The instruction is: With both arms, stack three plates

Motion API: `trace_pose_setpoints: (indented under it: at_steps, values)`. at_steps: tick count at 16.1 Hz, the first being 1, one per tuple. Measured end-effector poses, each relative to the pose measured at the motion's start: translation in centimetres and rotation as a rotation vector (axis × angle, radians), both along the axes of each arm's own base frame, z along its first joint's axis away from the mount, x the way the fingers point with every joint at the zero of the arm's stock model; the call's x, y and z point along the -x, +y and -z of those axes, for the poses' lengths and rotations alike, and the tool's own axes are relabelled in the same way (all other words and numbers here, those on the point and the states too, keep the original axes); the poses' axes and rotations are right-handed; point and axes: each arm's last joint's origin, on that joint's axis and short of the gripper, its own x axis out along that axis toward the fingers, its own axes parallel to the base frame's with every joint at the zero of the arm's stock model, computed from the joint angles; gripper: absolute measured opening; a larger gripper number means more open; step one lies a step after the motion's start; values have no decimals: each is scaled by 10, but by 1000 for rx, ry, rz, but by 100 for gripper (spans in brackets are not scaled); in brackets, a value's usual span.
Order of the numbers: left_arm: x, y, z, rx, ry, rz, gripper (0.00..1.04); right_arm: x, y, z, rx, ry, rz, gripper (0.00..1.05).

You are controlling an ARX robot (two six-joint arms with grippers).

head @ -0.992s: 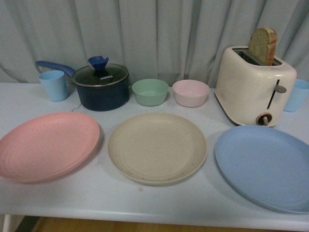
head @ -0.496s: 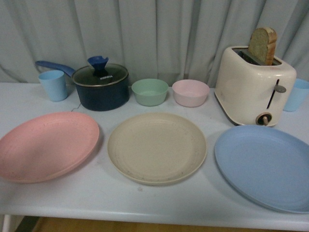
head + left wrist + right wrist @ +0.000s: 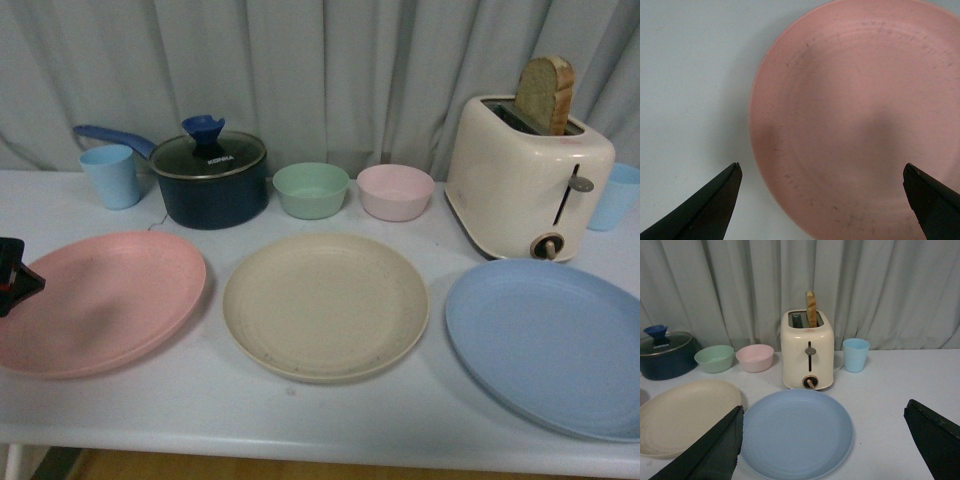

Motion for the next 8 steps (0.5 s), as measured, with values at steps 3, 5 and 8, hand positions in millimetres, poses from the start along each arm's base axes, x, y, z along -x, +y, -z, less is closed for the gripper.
trace_pose_setpoints:
  at_steps: [3, 5, 8]
  values:
    - [-29, 11, 18, -21, 85, 14, 98, 0, 0, 0, 0, 0, 0, 98]
    - [-44, 18, 32, -7, 134, 26, 98, 0, 0, 0, 0, 0, 0, 98]
    - [-64, 25, 40, 15, 151, 31, 98, 0, 0, 0, 0, 0, 0, 98]
